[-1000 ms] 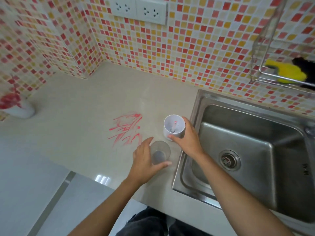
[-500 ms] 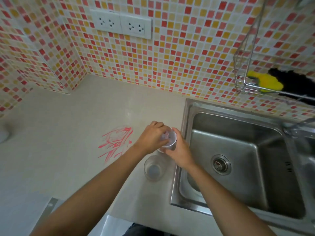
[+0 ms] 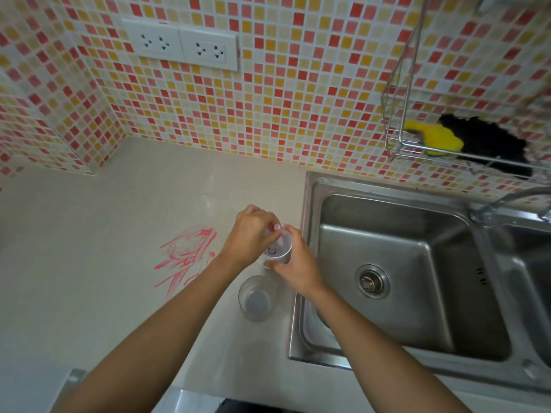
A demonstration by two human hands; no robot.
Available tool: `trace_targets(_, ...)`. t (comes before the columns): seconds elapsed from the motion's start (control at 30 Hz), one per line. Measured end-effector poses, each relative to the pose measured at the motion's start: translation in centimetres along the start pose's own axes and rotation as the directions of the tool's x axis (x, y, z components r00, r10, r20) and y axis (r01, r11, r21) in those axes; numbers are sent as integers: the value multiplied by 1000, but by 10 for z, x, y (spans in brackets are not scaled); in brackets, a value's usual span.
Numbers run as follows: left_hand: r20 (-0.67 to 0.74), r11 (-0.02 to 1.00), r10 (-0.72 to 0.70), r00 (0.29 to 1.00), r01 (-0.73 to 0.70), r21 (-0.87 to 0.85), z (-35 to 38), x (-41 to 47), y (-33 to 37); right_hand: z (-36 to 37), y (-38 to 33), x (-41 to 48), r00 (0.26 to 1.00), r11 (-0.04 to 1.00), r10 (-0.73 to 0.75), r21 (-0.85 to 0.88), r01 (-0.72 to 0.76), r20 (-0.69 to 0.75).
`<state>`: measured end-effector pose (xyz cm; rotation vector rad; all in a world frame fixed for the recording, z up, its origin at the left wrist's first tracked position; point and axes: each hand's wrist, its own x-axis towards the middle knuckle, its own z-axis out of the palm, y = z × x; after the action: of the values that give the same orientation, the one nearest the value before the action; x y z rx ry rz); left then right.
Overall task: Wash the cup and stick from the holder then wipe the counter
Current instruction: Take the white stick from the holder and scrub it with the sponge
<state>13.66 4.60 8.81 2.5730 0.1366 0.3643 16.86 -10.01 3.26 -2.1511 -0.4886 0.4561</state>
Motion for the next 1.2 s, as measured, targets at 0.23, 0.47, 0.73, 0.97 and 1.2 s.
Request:
trace_targets(0.23, -53, 992, -35, 998, 29, -124, -23, 20, 23, -40, -7, -7, 996, 997, 68, -35, -66, 51)
trace_targets(0.47, -5, 981, -28, 1000, 27, -191, -15, 40, 67, -197, -55, -18, 825, 960, -259, -231, 161, -502)
trace_targets(0.73, 83, 967, 25, 996, -3, -255, 21, 68, 141, -311, -53, 53, 830, 915, -209, -403, -21, -518)
trace_targets(0.97, 104, 961, -31, 994, 58, -269, 34, 76, 173, -333, -59, 95, 962, 896, 83, -403, -186, -260)
trace_targets(1.2, 73, 933, -63, 995, 85, -351, 48, 75, 194, -339, -54, 79, 866, 961, -251, -215, 171, -433)
